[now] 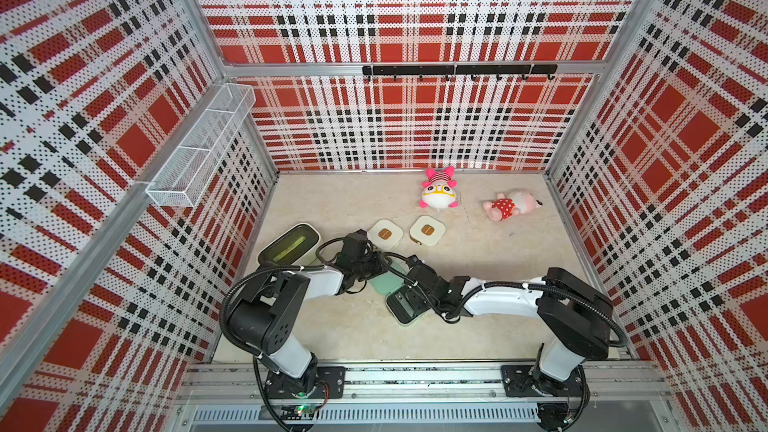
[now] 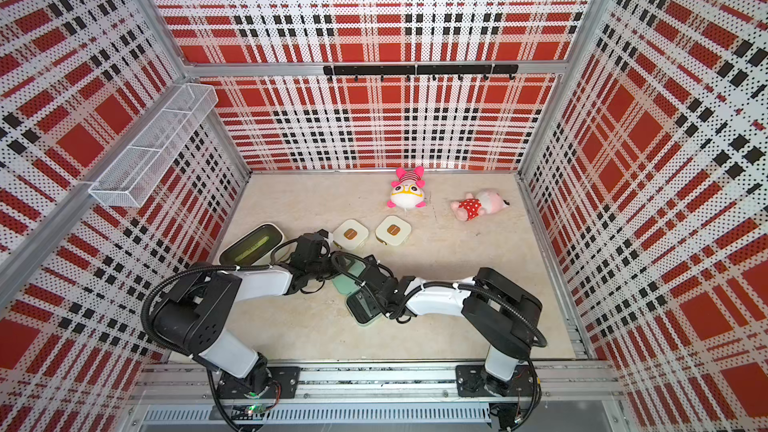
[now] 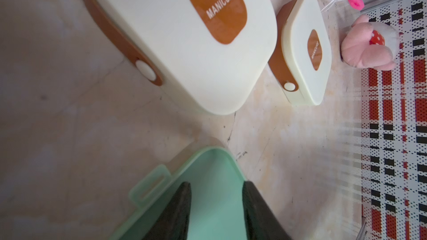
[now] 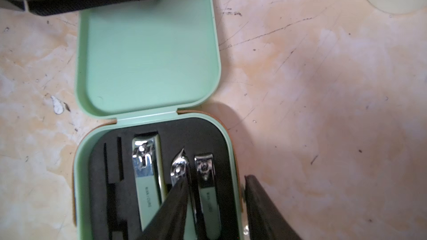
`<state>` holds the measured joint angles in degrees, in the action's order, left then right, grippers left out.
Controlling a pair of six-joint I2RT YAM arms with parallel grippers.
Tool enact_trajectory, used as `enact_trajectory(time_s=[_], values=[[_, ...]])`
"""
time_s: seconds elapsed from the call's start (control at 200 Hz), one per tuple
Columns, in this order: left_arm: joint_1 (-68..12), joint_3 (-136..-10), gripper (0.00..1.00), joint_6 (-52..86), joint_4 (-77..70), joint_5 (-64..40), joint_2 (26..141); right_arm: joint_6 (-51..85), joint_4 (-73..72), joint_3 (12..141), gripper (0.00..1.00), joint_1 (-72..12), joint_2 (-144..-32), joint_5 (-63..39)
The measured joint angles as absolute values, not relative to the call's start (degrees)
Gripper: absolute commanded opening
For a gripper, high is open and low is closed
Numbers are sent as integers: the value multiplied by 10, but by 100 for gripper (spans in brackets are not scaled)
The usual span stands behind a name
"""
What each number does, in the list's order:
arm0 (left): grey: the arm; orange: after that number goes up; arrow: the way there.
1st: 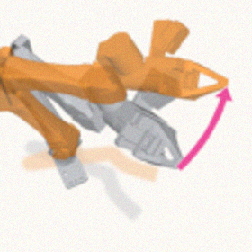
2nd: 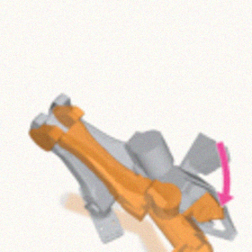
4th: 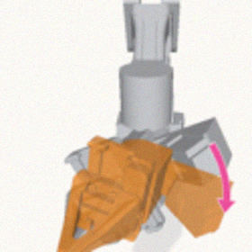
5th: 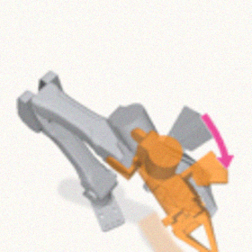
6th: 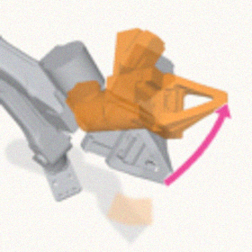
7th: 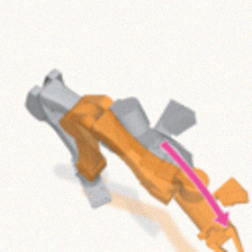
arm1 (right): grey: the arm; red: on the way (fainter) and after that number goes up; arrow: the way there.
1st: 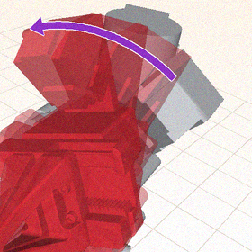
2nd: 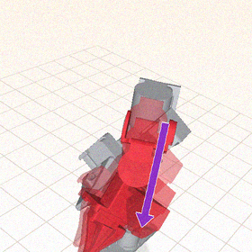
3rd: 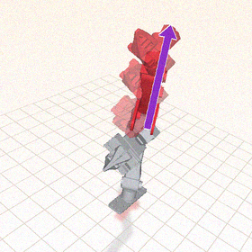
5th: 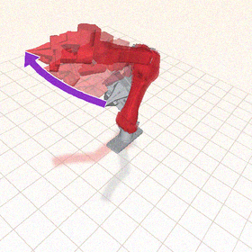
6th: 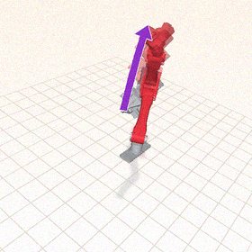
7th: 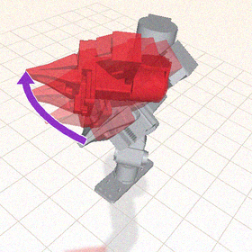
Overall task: Organize nail clipper sets
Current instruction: Place the nail clipper in the storage box.
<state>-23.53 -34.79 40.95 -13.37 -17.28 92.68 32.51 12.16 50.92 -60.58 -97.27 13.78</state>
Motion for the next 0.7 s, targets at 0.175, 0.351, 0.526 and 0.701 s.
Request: enact_trajectory(time_s=[0.175,0.351,0.526,0.701], values=[[-235,-358,48,404,-106,-181,913,325,123,510,47,-606,-973,140],[-228,-406,57,382,-70,-188,872,328,138,518,54,-606,-966,145],[-175,-426,59,355,-70,-206,862,353,149,530,49,-606,-930,152],[-121,-412,62,351,-78,-227,871,408,172,527,40,-609,-895,159]])
